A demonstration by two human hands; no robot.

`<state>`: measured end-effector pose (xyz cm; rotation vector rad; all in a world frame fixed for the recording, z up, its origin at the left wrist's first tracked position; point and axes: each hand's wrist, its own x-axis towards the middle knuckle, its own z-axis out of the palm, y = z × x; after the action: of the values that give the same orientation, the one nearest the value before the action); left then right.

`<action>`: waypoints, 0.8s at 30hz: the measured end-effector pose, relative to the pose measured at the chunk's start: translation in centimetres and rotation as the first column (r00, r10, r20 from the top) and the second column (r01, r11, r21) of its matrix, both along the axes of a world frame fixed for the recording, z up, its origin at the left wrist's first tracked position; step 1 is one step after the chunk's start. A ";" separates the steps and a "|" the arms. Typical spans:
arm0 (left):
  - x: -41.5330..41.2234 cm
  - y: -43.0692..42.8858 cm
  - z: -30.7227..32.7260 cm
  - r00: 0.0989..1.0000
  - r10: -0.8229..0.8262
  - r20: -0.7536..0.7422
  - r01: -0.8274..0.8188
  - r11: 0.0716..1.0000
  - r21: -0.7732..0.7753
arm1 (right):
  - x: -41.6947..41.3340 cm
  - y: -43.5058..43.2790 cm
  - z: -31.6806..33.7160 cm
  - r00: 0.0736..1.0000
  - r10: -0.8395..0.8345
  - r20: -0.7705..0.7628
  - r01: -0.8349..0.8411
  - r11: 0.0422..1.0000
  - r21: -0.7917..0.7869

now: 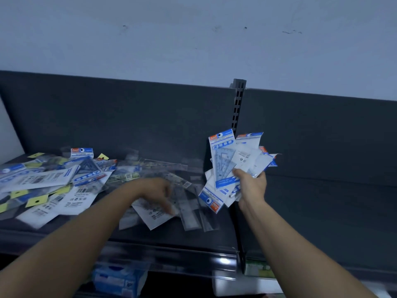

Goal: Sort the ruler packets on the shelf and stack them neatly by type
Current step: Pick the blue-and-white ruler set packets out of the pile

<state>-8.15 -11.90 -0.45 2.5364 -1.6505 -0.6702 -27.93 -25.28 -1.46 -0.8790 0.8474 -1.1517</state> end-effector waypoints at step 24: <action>1.1 4.6 4.2 0.943 0.300 -0.143 -0.235 0.302 -0.924 | 4.4 5.5 -0.7 0.913 0.319 -0.253 -0.297 0.947 0.120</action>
<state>-7.01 -7.35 3.76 1.7935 -1.0068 0.3730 -23.52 -19.76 -2.13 -1.0767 0.9292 -0.7268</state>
